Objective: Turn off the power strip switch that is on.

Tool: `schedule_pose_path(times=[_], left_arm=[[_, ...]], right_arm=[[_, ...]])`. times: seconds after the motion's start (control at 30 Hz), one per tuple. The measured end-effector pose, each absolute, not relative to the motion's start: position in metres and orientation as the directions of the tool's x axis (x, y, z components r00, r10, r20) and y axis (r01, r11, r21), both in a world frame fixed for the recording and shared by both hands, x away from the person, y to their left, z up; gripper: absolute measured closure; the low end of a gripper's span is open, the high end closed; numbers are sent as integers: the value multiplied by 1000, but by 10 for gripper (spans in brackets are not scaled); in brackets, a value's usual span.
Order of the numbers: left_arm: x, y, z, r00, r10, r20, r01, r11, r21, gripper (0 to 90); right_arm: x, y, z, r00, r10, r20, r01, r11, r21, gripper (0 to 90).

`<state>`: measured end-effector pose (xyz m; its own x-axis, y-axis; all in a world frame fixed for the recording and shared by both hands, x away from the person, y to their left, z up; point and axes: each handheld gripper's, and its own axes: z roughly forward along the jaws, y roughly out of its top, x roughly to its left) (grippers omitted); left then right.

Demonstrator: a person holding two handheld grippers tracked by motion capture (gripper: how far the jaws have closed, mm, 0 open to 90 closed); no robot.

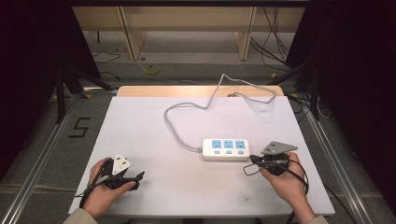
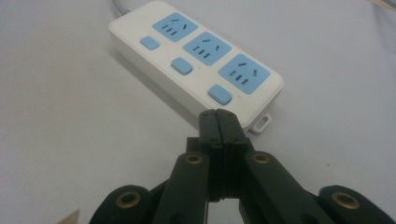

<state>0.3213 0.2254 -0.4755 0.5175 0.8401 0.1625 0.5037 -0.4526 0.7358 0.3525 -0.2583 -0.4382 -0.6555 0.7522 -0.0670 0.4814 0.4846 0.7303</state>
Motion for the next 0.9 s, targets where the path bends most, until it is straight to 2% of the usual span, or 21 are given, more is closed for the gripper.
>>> schedule_pose_path(times=[0.9], left_arm=[[321, 224, -476, 519, 839, 163, 503, -454, 735, 200]], right_arm=[[362, -247, -435, -672, 738, -68, 480, 503, 718, 900]])
